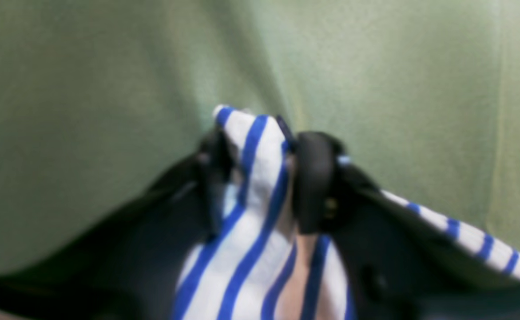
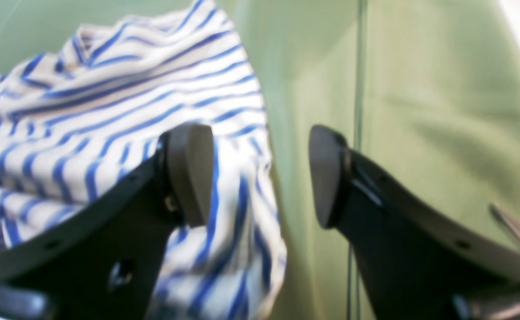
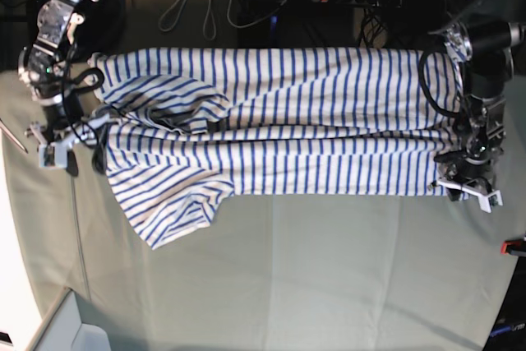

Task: Layout the t-shirt on the table in an organized manner, then fold the t-shirt properly
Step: 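Lower the folded fabric and adjust the grips along the fold, then lift the fold edge with both grippers and pull it back taut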

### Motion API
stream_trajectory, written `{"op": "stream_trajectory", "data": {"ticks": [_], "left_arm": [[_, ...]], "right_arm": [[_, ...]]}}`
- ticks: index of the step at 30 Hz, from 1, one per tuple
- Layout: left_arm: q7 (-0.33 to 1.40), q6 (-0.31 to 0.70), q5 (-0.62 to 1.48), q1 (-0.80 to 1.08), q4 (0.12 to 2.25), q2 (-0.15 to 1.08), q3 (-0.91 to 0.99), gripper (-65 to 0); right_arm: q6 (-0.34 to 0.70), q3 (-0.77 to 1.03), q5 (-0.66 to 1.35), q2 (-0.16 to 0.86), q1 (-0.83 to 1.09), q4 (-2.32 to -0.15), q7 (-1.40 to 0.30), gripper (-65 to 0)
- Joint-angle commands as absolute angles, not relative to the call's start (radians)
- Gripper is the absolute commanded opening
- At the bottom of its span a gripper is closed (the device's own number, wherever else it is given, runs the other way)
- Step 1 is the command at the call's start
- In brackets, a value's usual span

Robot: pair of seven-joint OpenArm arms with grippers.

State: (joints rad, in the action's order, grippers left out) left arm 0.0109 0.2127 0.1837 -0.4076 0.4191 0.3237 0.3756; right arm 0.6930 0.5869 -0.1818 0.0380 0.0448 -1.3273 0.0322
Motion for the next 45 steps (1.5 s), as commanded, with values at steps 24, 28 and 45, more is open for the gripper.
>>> {"op": "stream_trajectory", "data": {"ticks": [24,28,45], "left_arm": [[0.044,0.22,0.183,-0.433,0.423,0.352,0.375,-64.8],[0.044,0.22,0.183,-0.433,0.423,0.352,0.374,-64.8],[0.044,0.223,0.185,-0.429,0.423,0.364,0.374,-64.8]], "right_arm": [[0.698,0.582,-0.288,0.151,-0.306,-0.805,-0.094,-29.9],[0.698,0.568,-0.288,0.142,-0.308,-0.805,-0.097,-30.2],[0.698,0.45,-0.289,0.148,-0.32,-0.812,-0.104,-65.0]]}}
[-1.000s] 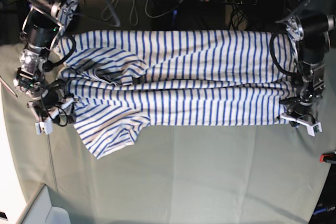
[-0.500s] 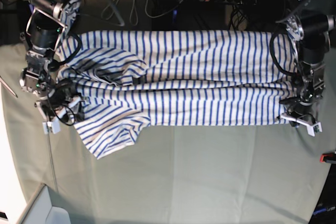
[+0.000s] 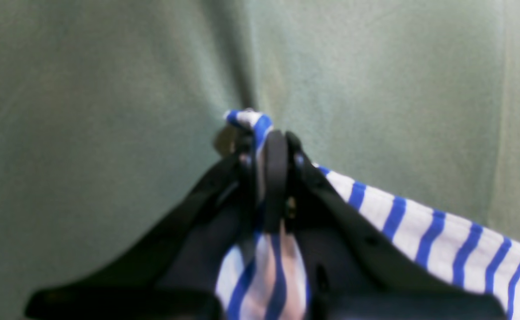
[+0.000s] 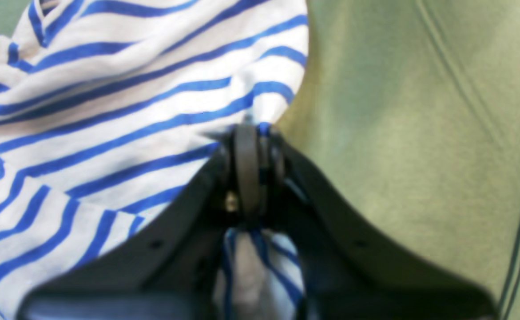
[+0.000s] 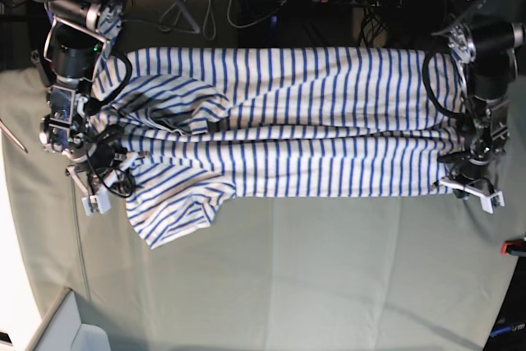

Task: Layout the t-shirt on the table in an organized manner, then fold the t-shirt properly
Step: 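Lift the fold edge with both grippers and pull it back taut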

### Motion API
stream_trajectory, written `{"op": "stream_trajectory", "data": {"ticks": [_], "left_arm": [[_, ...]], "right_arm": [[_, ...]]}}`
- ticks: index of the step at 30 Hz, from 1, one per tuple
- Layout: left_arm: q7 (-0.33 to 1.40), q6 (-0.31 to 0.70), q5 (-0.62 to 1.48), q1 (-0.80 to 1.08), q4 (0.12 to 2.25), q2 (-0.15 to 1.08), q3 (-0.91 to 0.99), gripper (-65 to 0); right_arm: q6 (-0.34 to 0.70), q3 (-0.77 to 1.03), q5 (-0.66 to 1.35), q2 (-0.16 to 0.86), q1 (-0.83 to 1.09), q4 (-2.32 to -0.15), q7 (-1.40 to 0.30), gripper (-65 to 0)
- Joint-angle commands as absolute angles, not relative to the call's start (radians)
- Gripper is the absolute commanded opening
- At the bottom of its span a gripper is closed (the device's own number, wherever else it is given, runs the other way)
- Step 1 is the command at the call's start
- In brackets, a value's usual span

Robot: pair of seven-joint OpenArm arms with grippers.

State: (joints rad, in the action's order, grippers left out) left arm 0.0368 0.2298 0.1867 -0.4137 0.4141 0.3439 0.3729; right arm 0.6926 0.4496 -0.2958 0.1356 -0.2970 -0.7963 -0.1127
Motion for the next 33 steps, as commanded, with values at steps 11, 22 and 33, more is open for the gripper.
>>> {"op": "stream_trajectory", "data": {"ticks": [11,22,33], "left_arm": [[0.045,0.223,0.185,-0.443,0.572,0.366,0.374,-64.8],[0.047,0.219,0.185,-0.449,0.776,0.361,0.374,-64.8],[0.136,0.223,0.186,-0.446,0.849,0.358,0.377,-64.8]], "right_arm": [[0.698,0.489,-0.285,0.128,-0.366,-1.026,-0.105,-65.0],[0.698,0.487,-0.285,0.127,-0.427,-1.036,-0.105,-65.0],[0.698,0.559,-0.191,0.127,-0.427,-1.036,-0.145,-65.0]]}}
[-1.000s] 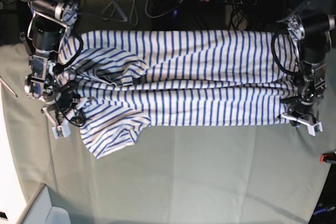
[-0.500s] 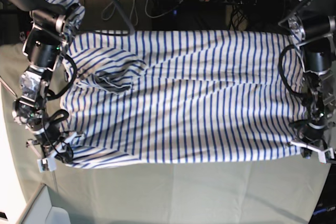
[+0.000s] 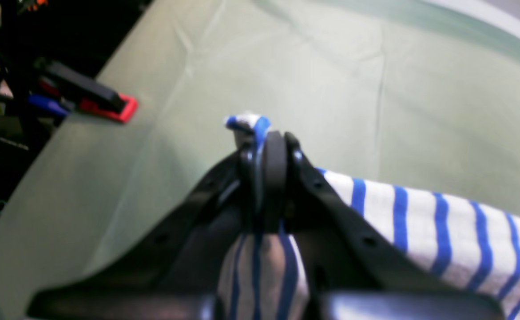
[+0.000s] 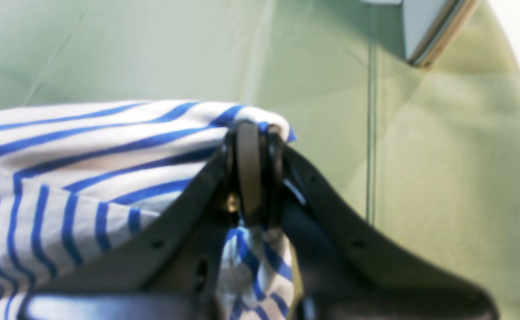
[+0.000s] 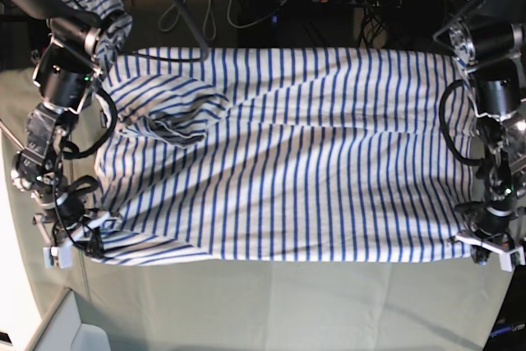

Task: Layout the t-shirt on the table in an organized manner, then fold the t-shirt properly
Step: 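Lift the fold edge with both grippers and pull it back taut, then lay the strip flat and hold its two ends with both grippers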

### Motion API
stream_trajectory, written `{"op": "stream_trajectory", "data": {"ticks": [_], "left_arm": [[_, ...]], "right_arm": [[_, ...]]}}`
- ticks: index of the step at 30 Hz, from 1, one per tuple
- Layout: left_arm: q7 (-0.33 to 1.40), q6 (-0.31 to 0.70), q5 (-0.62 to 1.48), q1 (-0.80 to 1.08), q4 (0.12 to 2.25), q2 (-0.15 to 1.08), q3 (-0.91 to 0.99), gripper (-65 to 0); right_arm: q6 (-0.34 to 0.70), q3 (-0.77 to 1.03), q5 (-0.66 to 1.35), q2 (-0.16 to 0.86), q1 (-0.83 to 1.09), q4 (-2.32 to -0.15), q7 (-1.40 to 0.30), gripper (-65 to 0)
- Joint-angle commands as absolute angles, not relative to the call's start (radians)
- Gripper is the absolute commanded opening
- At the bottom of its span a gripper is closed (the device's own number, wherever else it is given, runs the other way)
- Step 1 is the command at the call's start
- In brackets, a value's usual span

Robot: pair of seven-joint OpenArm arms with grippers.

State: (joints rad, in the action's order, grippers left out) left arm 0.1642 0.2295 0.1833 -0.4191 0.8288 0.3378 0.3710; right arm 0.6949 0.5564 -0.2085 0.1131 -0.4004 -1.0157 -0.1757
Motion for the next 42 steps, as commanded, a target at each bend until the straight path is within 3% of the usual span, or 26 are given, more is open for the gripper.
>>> {"op": "stream_trajectory", "data": {"ticks": [1,7,11,22,33,42], "left_arm": [[0.136,0.223,0.186,-0.444,0.849,0.358,0.377,-64.8],[0.136,0.223,0.186,-0.42,0.849,0.363,0.377,-64.8],[0.136,0.225,0.186,-0.387,0.854,0.363,0.404,-64.8],[0.194,0.226,0.186,-0.18,1.092,0.298,0.587,-64.8],[0.191,0.226,0.186,0.031,1.242,0.237,0.588,-64.8],[0.191,0.226,0.186,0.147,1.325,0.222,0.59,-64.8]], "right_arm": [[0.698,0.559,-0.189,0.127,-0.424,-1.036,-0.145,-65.0],[0.698,0.559,-0.189,0.108,-0.363,-1.04,-0.139,-65.0],[0.698,0.559,-0.188,0.079,-0.285,-1.153,-0.139,-65.0],[0.698,0.556,-0.188,-0.018,-0.058,-1.423,-0.137,-65.0],[0.698,0.555,-0.019,0.025,0.176,-1.531,-0.136,-65.0],[0.698,0.555,-0.007,0.021,0.321,-1.6,-0.134,-65.0]]}}
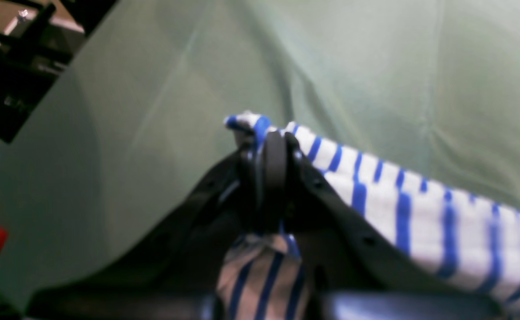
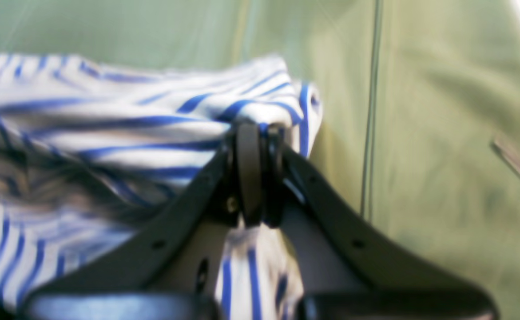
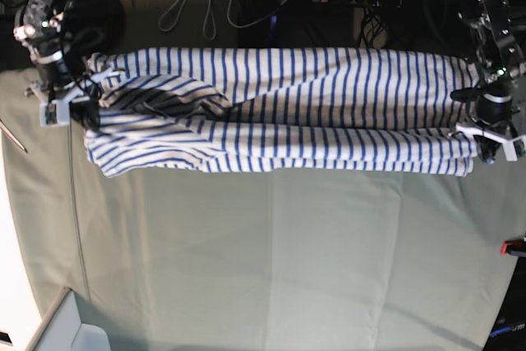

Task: Layout the t-shirt on the table in an organized manner, then fold the t-shirt properly
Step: 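Lay the strip flat and hold its two ends with both grippers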

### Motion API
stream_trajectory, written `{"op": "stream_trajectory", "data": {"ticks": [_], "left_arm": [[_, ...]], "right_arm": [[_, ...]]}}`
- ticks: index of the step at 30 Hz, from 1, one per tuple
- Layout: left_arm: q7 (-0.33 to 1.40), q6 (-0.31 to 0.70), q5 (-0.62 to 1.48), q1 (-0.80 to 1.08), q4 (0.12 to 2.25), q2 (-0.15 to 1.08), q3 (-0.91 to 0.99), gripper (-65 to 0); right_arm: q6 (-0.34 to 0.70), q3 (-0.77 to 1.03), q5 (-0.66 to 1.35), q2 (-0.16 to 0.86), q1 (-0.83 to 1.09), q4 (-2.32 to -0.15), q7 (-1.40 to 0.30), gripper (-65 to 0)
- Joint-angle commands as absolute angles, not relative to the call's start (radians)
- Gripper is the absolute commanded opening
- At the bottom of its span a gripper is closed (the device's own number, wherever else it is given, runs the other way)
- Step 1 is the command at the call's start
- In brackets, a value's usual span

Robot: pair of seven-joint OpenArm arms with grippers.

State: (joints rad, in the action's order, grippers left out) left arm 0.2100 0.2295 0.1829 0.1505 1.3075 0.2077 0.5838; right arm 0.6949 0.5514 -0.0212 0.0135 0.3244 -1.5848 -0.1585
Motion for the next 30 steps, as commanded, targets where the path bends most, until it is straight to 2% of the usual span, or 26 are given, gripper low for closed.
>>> {"op": "stream_trajectory", "data": {"ticks": [1,10,17,30], "left_arm": [[0.191,0.226,0.186,0.16,1.326,0.222,0.59,-64.8],[0.196,0.226,0.357,0.278,1.383,0.226,0.673,-64.8],[0.196,0.226,0.369,0.312,1.38,0.22,0.68,-64.8],[0.194,0.228,0.369,0.303,1.221,0.223,0.676,-64.4]], "right_arm": [[0.698,0.555,-0.007,0.018,0.329,-1.598,-0.134,-65.0],[0.698,0.559,-0.007,0.001,0.361,-1.595,-0.134,-65.0],[0.698,0.559,-0.007,-0.015,0.387,-1.593,-0.134,-65.0],[0.698,0.559,-0.008,-0.013,0.39,-1.509,-0.137,-65.0]]}}
